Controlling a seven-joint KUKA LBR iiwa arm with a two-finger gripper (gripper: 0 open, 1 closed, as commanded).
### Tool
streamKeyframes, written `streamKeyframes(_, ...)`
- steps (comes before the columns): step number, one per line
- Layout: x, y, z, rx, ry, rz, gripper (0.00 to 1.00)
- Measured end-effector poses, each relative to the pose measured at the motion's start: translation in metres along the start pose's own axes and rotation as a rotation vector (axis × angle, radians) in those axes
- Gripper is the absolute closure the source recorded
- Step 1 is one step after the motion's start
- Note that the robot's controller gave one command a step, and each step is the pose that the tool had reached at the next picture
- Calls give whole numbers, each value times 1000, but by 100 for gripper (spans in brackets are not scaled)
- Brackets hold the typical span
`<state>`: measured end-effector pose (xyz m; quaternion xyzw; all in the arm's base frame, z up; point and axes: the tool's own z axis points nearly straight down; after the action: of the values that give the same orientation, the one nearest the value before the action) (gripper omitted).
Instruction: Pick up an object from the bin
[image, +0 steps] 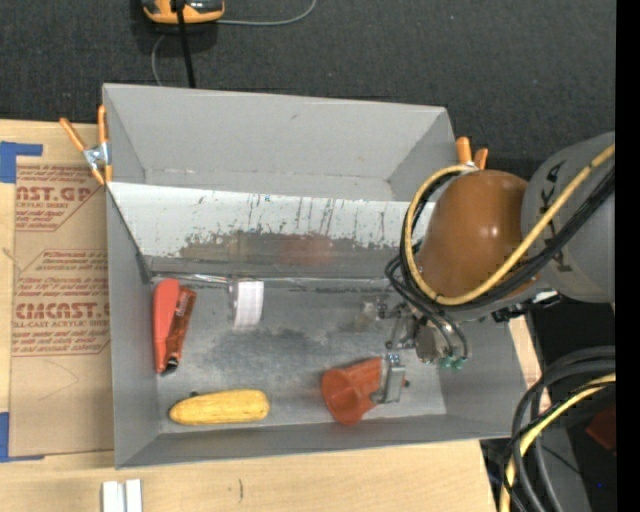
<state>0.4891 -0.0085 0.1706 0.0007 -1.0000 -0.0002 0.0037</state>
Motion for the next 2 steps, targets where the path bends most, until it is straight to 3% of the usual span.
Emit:
streamKeyframes(1,-1,0,-4,0,-7,0,0)
streamKeyframes(2,-4,-4,22,0,-12,-70,0)
